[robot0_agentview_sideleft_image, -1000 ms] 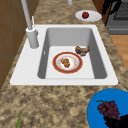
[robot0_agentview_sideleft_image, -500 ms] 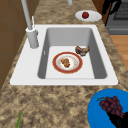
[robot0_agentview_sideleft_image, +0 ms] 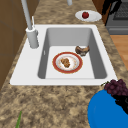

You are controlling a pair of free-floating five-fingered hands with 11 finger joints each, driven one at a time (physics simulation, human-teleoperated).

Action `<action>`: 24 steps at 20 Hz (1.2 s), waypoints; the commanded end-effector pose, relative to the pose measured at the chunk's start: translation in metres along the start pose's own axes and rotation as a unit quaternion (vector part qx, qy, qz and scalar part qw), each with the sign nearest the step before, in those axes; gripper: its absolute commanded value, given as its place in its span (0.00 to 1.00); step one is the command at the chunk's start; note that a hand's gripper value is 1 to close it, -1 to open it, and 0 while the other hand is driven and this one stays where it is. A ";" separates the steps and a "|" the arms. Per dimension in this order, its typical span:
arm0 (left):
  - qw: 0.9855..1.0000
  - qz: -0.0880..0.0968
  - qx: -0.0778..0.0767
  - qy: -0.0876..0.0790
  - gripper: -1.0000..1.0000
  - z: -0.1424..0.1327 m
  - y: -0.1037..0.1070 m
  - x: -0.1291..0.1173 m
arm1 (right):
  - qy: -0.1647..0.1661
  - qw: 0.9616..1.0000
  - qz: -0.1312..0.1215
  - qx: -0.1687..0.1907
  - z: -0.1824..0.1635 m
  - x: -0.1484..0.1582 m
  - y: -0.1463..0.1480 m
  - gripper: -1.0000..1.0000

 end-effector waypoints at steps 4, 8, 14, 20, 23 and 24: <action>1.000 -0.012 -0.010 -0.022 1.00 -0.035 0.006 0.029 | 0.000 1.000 0.000 0.000 0.000 0.000 0.000 0.50; 1.000 -0.012 -0.020 -0.021 1.00 -0.052 0.007 0.034 | 0.000 1.000 0.000 0.000 0.000 0.000 0.000 0.50; 1.000 -0.010 -0.013 -0.015 1.00 -0.092 0.014 0.051 | 0.000 1.000 0.000 0.000 0.000 0.000 0.000 0.50; 1.000 -0.019 -0.013 -0.015 1.00 -0.132 0.025 0.078 | 0.000 1.000 0.000 0.000 0.000 0.000 0.000 0.50; 0.999 -0.022 -0.016 -0.019 1.00 -0.147 0.027 0.091 | 0.000 1.000 0.000 0.000 0.000 0.000 0.000 0.50; 0.999 -0.021 -0.016 -0.019 1.00 -0.149 0.027 0.098 | 0.000 1.000 0.000 0.000 0.000 0.000 0.000 0.50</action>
